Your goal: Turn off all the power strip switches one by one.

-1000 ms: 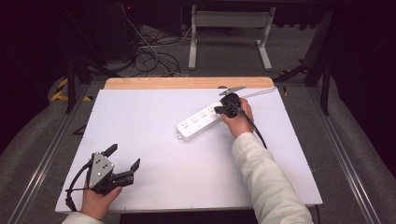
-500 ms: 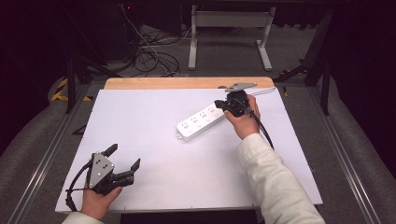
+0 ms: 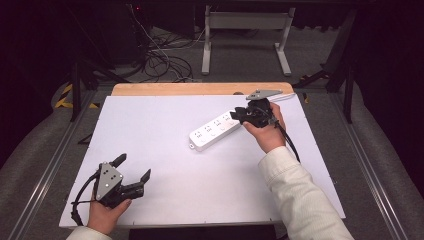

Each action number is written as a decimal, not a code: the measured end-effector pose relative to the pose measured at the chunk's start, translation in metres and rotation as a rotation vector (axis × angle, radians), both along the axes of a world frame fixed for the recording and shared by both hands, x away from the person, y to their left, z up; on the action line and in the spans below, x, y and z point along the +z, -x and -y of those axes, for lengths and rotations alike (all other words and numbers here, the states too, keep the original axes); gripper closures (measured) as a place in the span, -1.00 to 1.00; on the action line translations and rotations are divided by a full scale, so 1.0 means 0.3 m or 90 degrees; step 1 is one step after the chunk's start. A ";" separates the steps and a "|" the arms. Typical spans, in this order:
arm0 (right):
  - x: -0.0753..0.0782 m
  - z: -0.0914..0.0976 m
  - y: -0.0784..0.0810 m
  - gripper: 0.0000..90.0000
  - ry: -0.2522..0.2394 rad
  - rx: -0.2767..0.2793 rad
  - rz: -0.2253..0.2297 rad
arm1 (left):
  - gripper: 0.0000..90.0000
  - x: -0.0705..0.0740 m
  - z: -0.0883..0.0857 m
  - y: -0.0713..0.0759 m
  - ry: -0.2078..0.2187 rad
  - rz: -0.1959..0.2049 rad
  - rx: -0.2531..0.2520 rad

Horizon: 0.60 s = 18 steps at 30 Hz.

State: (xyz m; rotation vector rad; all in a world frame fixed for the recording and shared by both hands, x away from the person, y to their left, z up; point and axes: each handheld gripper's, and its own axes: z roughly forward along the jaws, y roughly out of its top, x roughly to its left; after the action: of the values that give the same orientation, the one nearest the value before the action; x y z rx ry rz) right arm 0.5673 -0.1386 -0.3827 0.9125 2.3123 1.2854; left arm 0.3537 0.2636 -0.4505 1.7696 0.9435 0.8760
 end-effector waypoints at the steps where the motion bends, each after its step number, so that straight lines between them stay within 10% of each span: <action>1: 0.007 0.007 0.006 0.44 0.000 0.001 0.008 | -0.71 0.000 -0.001 0.001 0.002 -0.001 0.001; 18: 0.063 0.112 0.208 -0.55 -0.071 0.040 0.071 | -0.71 0.005 -0.004 0.005 0.004 0.001 0.005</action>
State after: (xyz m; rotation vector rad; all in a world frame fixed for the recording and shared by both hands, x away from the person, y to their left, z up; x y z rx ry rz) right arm 0.5050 -0.1723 -0.3637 0.7865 2.2186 1.4649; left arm 0.3521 0.2649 -0.4489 1.7605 0.9522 0.8780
